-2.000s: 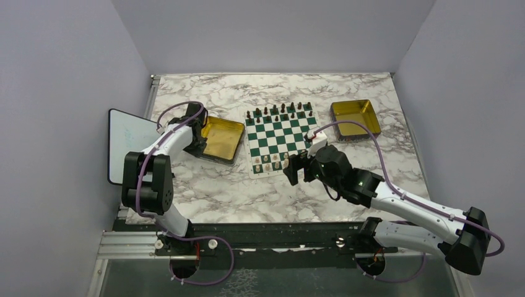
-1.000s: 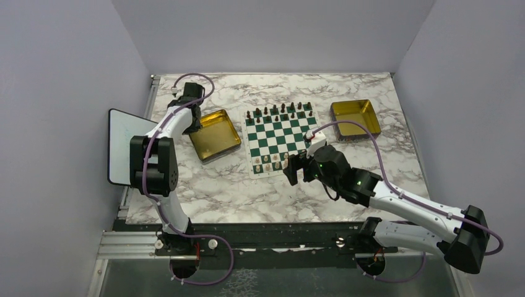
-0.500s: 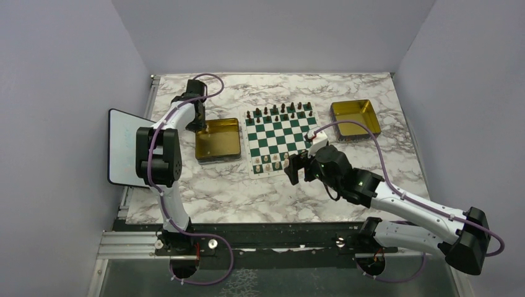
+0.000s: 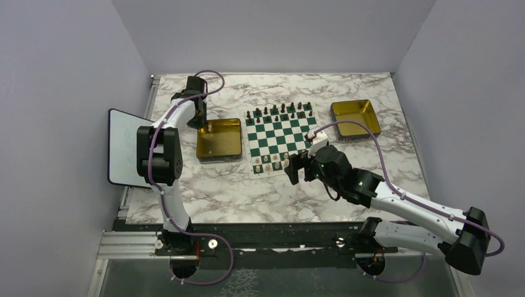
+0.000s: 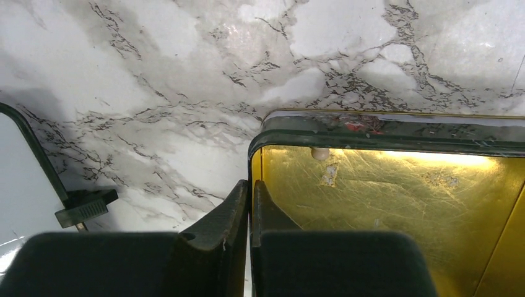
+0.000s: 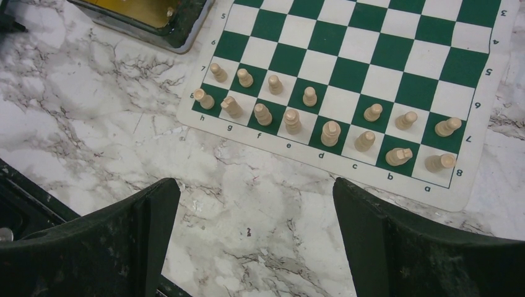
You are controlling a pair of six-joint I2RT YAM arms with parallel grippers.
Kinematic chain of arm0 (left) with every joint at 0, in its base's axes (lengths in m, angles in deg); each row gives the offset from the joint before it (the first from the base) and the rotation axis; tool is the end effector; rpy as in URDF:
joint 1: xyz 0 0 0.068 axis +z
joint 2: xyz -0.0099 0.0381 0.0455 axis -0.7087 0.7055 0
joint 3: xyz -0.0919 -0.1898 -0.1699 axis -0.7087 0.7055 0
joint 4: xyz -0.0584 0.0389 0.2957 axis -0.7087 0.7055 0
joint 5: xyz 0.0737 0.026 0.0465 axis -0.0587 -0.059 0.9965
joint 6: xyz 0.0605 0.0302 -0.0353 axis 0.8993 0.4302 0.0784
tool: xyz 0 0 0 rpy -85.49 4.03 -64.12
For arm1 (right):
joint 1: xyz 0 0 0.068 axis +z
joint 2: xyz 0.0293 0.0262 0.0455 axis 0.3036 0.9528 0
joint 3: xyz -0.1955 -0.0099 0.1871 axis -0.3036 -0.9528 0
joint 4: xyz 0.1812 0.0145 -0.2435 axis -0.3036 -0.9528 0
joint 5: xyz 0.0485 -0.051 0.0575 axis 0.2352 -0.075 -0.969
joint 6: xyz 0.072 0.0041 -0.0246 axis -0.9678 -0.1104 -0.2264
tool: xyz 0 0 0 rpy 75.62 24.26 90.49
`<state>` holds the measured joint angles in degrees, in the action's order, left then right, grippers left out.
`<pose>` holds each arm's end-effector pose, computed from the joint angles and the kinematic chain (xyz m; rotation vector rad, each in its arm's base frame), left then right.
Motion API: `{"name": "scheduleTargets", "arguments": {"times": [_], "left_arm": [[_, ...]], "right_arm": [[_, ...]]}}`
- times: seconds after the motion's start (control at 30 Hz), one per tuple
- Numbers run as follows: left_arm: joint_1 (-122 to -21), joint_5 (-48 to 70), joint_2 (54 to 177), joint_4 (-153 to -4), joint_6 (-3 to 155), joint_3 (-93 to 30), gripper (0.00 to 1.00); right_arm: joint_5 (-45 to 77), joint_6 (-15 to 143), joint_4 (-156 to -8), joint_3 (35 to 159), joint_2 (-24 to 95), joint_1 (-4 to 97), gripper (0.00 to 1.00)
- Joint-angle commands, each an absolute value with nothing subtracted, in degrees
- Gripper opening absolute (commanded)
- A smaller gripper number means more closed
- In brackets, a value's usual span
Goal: Set up the chess pieces on the board
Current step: Adjust the storage box at the center of the board.
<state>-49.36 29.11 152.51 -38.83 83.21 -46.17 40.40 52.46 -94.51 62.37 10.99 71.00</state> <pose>0.4686 -0.0238 0.1636 -0.0567 2.6500 0.1740 0.1882 0.2214 0.2461 -0.4494 2.0347 0.4690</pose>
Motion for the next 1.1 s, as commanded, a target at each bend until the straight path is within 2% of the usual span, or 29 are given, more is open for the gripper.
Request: {"name": "scheduleTargets", "arguments": {"times": [0.0, 0.13, 0.77, 0.87, 1.07], "left_arm": [[-49.1, 31.4, 153.6, -37.1, 79.7, -47.5, 0.04], [-49.1, 33.9, 152.8, -37.1, 77.7, -45.4, 0.00], [-48.5, 39.3, 150.9, -36.7, 76.7, -43.1, 0.00], [-48.5, 38.0, 150.9, -36.7, 76.4, -44.1, 0.07], [-48.5, 33.1, 151.7, -36.9, 77.0, -46.0, 0.08]], "right_arm": [[41.3, 52.8, -94.1, 63.1, 11.2, 71.3, 1.00], [41.5, 52.5, -94.4, 62.9, 10.6, 71.3, 1.00], [41.4, 52.0, -94.4, 61.6, 8.2, 71.4, 1.00], [41.2, 51.7, -94.1, 61.1, 7.9, 71.4, 1.00], [40.4, 51.3, -93.1, 61.6, 8.6, 71.4, 1.00]]}}
